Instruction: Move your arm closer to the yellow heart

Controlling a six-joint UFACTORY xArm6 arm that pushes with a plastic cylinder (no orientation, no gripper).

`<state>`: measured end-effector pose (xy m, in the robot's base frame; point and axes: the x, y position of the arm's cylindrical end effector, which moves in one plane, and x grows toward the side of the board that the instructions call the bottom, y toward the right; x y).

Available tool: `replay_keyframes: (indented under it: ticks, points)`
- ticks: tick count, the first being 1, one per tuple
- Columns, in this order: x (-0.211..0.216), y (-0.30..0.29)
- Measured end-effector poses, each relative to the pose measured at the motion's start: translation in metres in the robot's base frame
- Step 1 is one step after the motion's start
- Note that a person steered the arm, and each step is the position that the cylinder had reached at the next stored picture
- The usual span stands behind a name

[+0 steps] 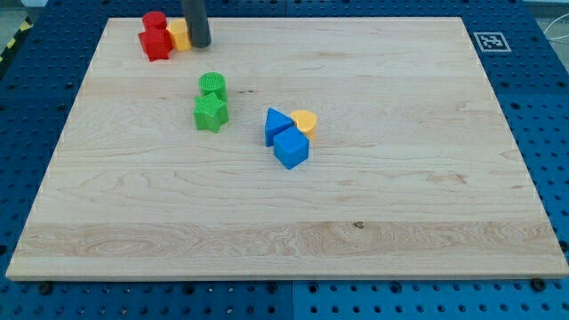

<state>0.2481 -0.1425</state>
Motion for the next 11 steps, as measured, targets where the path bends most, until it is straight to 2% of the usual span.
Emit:
replay_keyframes:
  ticks: [2, 3, 5, 6, 7, 8, 10, 11]
  points:
    - [-0.004, -0.004]
    - [0.023, 0.043]
    - [0.131, 0.164]
    - [0.168, 0.215]
    - [0.213, 0.232]
    - [0.238, 0.220]
    - [0.234, 0.193]
    - [0.214, 0.186]
